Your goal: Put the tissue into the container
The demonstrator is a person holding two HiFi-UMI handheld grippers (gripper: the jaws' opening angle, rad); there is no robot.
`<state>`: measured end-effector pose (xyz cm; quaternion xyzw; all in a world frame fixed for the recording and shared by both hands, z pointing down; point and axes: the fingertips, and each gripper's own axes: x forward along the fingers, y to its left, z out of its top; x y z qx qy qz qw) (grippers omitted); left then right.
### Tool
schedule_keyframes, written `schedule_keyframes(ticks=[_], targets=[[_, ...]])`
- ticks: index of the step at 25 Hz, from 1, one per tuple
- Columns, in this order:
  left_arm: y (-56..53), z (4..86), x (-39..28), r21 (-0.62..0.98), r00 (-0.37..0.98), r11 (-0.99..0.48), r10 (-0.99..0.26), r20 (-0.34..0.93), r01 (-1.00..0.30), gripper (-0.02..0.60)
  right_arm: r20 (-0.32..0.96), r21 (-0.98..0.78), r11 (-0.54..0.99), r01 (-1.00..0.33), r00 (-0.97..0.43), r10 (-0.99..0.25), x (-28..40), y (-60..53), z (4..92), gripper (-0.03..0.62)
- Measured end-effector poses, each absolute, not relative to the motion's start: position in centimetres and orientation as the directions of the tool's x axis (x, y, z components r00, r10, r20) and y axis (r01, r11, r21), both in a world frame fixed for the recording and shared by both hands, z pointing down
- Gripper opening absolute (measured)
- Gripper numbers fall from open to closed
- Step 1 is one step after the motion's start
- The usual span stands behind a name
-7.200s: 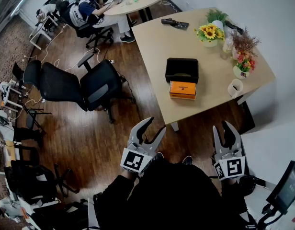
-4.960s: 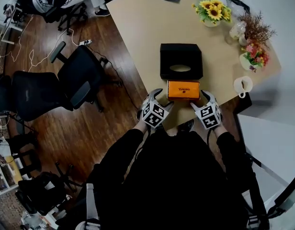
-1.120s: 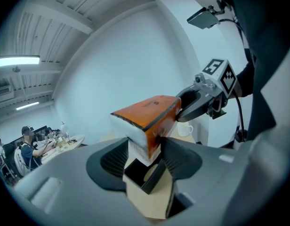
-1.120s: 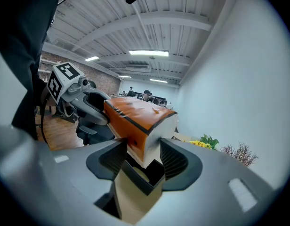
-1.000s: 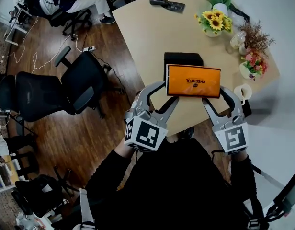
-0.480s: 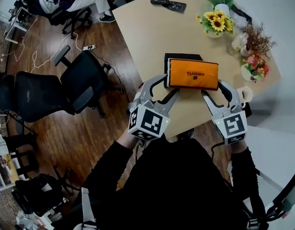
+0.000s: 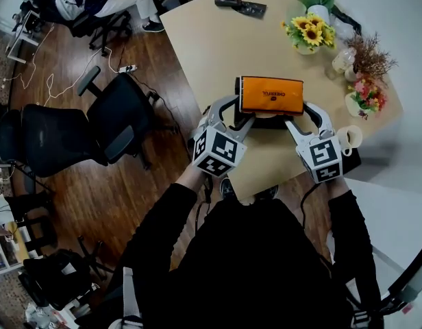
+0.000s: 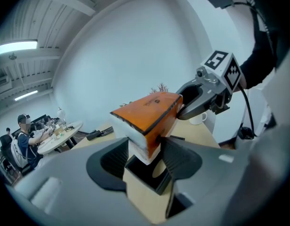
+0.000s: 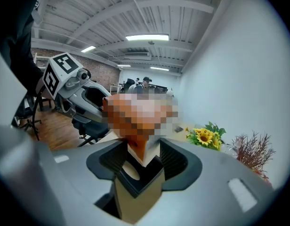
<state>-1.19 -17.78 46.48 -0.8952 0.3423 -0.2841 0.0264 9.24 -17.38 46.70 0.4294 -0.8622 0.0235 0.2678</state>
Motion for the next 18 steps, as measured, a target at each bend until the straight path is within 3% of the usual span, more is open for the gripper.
schedule_keyframes(ticks=[18], targets=[[-19.1, 55.8, -1.1, -0.193, 0.544, -0.811, -0.526, 0.654, -0.552, 0.187, 0.59, 0.173, 0.653, -0.737, -0.454, -0.668, 9.5, -18.6, 55.9, 0.216]])
